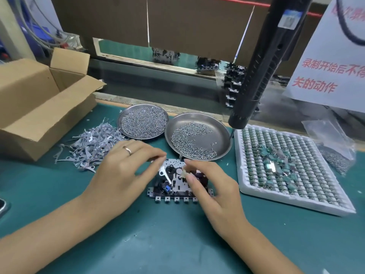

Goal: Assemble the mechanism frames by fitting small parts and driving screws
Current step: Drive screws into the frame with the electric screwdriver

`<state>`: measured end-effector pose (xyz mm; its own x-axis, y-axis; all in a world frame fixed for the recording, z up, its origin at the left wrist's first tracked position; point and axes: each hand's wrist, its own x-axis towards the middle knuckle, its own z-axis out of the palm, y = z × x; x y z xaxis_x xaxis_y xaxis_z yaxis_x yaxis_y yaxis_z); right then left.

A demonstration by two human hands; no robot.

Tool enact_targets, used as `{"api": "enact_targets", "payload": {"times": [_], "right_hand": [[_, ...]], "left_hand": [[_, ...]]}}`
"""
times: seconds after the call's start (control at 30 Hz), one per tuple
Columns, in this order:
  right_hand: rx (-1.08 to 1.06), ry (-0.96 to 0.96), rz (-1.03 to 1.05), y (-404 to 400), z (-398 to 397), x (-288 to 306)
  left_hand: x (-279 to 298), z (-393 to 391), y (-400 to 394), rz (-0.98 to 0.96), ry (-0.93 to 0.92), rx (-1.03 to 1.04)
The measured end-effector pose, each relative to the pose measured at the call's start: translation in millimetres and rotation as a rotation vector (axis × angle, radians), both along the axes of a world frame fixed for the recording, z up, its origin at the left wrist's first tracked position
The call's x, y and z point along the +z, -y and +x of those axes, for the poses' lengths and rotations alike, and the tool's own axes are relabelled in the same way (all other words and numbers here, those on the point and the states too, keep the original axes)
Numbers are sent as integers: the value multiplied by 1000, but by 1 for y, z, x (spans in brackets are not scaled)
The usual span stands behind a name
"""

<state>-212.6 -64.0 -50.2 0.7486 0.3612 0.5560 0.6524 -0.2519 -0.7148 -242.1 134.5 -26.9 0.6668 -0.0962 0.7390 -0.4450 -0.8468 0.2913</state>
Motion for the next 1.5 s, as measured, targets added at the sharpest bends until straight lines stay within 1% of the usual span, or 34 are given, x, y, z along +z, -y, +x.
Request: {"api": "enact_targets", "payload": {"times": [0.07, 0.1, 0.2, 0.3, 0.37, 0.47, 0.53, 0.57, 0.67, 0.73, 0.8, 0.83, 0.93, 1.13, 1.37, 1.43, 1.5], "right_hand": [[16, -205, 82, -3, 0, 2], [24, -255, 98, -3, 0, 3], [24, -334, 126, 0, 3, 5], [0, -334, 110, 2, 7, 8], [36, -370, 88, 0, 7, 9], [63, -397, 66, -3, 5, 7], [37, -354, 55, -3, 5, 5], [19, -325, 44, -1, 6, 5], [-46, -247, -14, 4, 10, 5], [-54, -223, -71, 5, 11, 4], [-46, -199, -135, 5, 12, 3], [-41, -189, -156, 5, 12, 2], [-31, -185, -143, 6, 12, 2], [0, -211, -115, 8, 10, 4], [66, -195, -163, 11, 10, 3], [80, -153, -186, 11, 10, 2], [86, -72, -228, 12, 10, 1]], "left_hand": [[-1, 4, 19, 32, 98, -1], [-3, 6, 26, 57, 134, 5], [-13, 9, 32, 74, 185, 34], [-19, 10, 30, -8, 156, 34], [-19, 11, 28, -46, 155, 53], [-17, 12, 29, -27, 184, 78], [-17, 10, 29, -56, 132, 44], [-17, 9, 29, -100, 66, 18], [-15, 5, 25, -275, -227, -74], [-14, 4, 23, -374, -402, -118], [-14, 6, 21, -497, -515, -156], [-14, 6, 21, -530, -551, -165], [-14, 6, 21, -510, -600, -161], [-15, 4, 22, -444, -609, -143], [-12, 7, 21, -429, -631, -148], [-12, 7, 20, -416, -631, -145], [-11, 7, 20, -413, -638, -151]]}}
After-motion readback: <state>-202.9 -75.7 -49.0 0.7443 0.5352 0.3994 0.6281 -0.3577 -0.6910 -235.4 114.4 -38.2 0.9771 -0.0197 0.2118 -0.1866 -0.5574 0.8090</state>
